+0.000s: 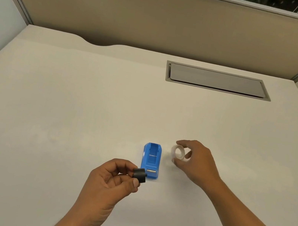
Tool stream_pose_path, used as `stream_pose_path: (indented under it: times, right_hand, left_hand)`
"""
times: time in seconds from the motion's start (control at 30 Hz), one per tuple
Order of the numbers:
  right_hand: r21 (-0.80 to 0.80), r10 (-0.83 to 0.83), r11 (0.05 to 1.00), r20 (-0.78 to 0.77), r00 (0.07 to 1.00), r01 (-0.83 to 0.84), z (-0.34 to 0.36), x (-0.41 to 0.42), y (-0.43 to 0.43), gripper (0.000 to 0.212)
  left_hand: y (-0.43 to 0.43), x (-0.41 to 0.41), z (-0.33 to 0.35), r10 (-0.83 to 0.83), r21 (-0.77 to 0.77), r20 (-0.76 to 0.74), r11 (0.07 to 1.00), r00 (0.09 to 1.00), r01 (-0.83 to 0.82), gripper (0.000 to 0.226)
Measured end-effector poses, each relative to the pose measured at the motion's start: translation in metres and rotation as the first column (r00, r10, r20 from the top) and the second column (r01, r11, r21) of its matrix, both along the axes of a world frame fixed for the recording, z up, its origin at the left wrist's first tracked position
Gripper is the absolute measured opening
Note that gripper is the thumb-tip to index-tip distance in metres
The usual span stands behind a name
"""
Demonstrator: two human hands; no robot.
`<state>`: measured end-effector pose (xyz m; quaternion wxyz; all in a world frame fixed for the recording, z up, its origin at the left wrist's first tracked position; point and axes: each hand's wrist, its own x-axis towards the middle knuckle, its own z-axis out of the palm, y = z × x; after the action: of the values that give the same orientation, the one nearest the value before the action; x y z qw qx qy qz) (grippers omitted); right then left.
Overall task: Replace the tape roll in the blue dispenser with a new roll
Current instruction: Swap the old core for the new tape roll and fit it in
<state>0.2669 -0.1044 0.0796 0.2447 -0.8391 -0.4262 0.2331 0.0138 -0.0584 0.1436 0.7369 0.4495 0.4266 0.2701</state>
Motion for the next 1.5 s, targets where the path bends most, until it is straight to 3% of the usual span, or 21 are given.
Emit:
stream_pose_path:
  times: [0.13,0.3,0.9,1.07,1.27,1.5]
  right_hand:
    - [0.148,-0.022,0.986,-0.312,0.95,0.072,0.037,-0.026,-0.016,0.043]
    - [0.28,0.114,0.96,-0.468,0.876,0.024,0.084,-0.062,-0.042,0.048]
    - [0.294,0.208,0.952,-0.413,0.887,-0.086,0.104,-0.091,-0.044,0.05]
    - [0.292,0.199,0.954,-0.454,0.869,-0.066,0.104,-0.09,-0.045,0.06]
    - [0.315,0.121,0.943,-0.626,0.771,0.108,0.1,-0.09,-0.046,0.022]
    - [0.353,0.112,0.921,-0.641,0.76,0.162,0.099,-0.092,-0.044,0.021]
  left_hand:
    - [0.001,-0.003,0.005,-0.005,0.026,-0.033,1.0,0.999,0.006,0.023]
    - [-0.001,-0.002,0.015,-0.013,0.073,-0.047,0.997,0.999,0.017,0.028]
    - [-0.011,0.006,0.031,-0.068,0.151,-0.079,0.985,0.995,0.079,0.029]
    - [-0.01,0.004,0.031,-0.068,0.139,-0.061,0.987,0.996,0.076,0.027]
    - [-0.011,0.004,0.031,-0.058,0.096,-0.012,0.994,0.998,0.059,0.025]
    - [-0.009,0.003,0.024,-0.051,0.084,-0.029,0.995,0.998,0.054,0.023]
